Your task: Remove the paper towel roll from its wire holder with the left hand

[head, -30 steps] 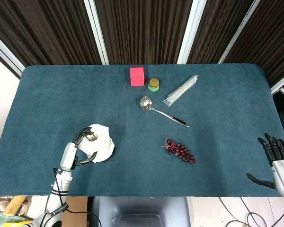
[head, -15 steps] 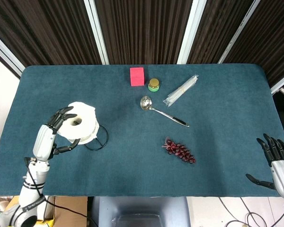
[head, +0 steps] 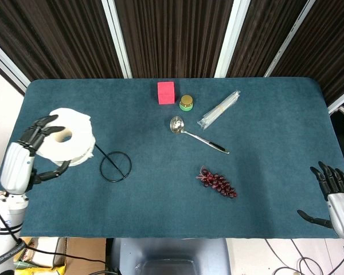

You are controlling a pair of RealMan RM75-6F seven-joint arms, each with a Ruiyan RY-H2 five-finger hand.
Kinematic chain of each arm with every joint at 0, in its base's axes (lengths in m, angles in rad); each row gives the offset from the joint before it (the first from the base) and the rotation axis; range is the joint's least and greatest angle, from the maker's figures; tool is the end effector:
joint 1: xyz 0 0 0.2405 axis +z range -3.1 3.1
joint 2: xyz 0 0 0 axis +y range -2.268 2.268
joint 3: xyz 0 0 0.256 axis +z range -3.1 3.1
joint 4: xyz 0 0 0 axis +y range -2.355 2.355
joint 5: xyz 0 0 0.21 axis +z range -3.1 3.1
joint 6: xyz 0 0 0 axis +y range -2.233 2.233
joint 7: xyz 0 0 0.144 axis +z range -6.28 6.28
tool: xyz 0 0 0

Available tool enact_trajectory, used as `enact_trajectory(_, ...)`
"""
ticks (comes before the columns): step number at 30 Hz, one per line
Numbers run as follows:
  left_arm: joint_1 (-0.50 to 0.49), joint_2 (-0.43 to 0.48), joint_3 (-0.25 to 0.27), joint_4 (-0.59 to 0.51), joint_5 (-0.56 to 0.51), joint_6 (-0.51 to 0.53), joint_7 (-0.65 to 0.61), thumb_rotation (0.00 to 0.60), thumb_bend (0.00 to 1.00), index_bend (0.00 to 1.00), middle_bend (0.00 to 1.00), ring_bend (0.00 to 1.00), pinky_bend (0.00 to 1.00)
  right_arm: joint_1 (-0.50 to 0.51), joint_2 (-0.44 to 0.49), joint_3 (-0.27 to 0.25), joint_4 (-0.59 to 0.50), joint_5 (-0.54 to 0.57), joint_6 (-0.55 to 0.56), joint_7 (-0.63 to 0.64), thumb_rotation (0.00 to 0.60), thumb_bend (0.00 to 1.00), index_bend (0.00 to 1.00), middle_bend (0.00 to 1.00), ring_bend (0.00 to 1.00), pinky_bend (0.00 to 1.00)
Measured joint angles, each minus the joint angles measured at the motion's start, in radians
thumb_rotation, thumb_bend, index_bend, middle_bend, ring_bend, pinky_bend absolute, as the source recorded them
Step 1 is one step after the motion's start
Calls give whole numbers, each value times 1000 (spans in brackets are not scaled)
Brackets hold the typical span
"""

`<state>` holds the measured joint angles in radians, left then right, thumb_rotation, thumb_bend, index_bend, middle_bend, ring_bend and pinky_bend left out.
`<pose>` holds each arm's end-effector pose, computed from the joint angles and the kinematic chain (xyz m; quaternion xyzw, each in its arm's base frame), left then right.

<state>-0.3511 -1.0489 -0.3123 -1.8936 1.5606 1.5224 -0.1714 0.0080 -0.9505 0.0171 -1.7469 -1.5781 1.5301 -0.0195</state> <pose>-0.1558 0.2703 0.2027 -0.5415 -0.3090 -0.6614 0.4170 -0.2975 -0.1499 0.1960 0.6106 -0.3743 0.3689 0.5924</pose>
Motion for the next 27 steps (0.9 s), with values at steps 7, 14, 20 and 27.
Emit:
enact_trajectory(7, 81, 55, 57, 1, -20, 28, 46, 600, 355, 363, 358, 303, 507, 0, -3, 2, 1, 3, 1, -2, 600, 138, 0, 0, 0, 82)
enact_trajectory(14, 153, -33, 140, 86, -43, 57, 60, 600, 353, 363, 357, 303, 425, 6, -11, 0, 2, 8, -17, -22, 600, 138, 0, 0, 0, 82)
enact_trajectory(20, 190, -227, 165, 259, -97, 82, -17, 600, 353, 335, 332, 293, 425, 12, -14, -3, 1, 16, -36, -35, 600, 137, 0, 0, 0, 82)
enact_trajectory(27, 203, -415, 170, 477, -181, 45, -82, 600, 350, 135, 139, 152, 332, 13, -14, -6, -1, 15, -39, -39, 600, 138, 0, 0, 0, 82)
